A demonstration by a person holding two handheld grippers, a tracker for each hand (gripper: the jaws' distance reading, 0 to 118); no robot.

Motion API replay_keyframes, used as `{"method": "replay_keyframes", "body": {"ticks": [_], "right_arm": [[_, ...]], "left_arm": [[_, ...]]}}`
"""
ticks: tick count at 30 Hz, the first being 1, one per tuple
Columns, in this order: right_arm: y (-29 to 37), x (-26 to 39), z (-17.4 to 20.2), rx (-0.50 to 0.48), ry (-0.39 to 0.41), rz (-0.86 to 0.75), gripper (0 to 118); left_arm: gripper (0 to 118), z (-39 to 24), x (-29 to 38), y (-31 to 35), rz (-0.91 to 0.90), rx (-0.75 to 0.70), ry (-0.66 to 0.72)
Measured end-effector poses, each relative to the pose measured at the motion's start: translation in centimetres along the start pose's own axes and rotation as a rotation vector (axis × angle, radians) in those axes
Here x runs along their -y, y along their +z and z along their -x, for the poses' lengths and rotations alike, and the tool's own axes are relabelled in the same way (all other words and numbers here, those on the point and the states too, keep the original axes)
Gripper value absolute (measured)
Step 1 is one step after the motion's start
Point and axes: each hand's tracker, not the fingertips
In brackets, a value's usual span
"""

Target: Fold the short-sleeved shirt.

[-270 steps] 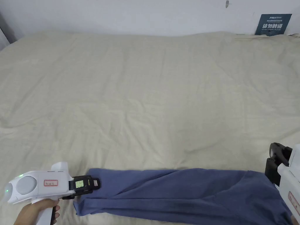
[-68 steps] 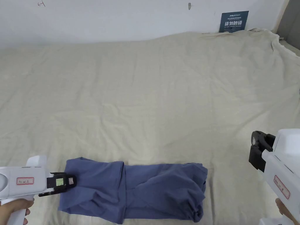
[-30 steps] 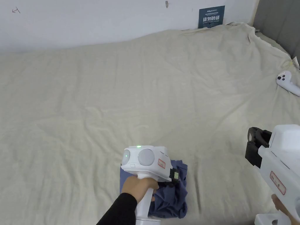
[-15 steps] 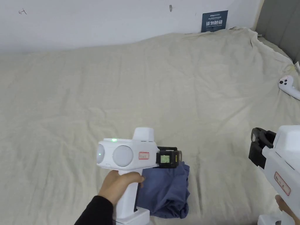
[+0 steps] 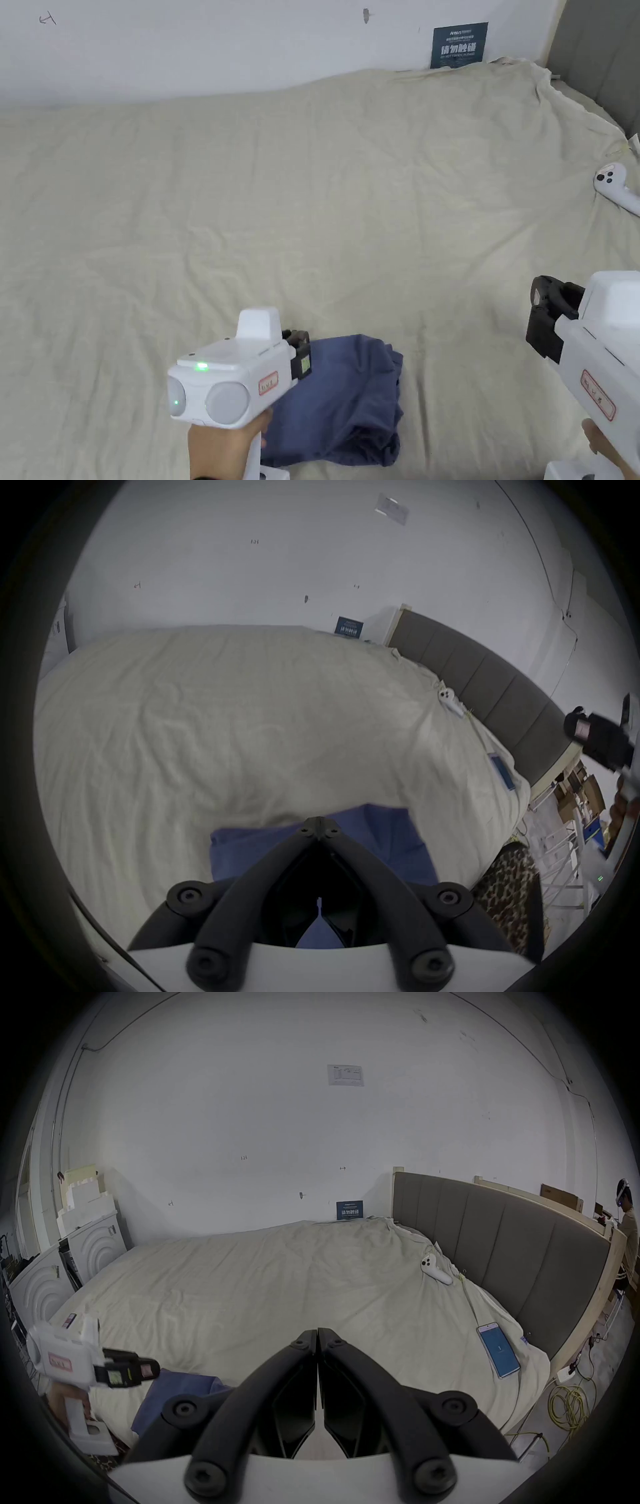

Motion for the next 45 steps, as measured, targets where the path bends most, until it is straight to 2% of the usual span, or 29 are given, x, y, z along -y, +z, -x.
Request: {"method": "replay_keyframes", "body": {"ticks": [7,11,14,28,35,40,45], "right_arm": [[-0.2,0.4,-0.6,0.007,-0.004,0.024,0],[-0.4,0.5,-1.2,0.008,-0.016,0.030,0],[-0.4,0.5,-1.5,0.012,-0.024,0.029,0],[0.2,0.6,-1.8,0.024,-0.030,0.029,0],[1.0,0.1,-1.7,0.023,-0.018,0.005,0],[1.3,-0.6,-1.0,0.015,-0.006,-0.031,0],[1.1,-1.7,0.4,0.000,0.003,-0.077,0]], "left_arm": [[0,-2.2,4.2,-3.7,0.082,0.020,-0.025],[0,-3.9,5.8,-5.5,0.140,0.076,0.017],[0,-5.6,6.4,-6.2,0.131,0.054,-0.025],[0,-9.9,6.9,-6.4,0.115,0.121,-0.050],[0,-9.6,4.7,-2.5,-0.001,0.164,-0.073],[0,-8.5,1.1,2.2,-0.157,0.126,-0.122],[0,-5.9,-2.2,6.1,-0.295,0.055,-0.106]]}}
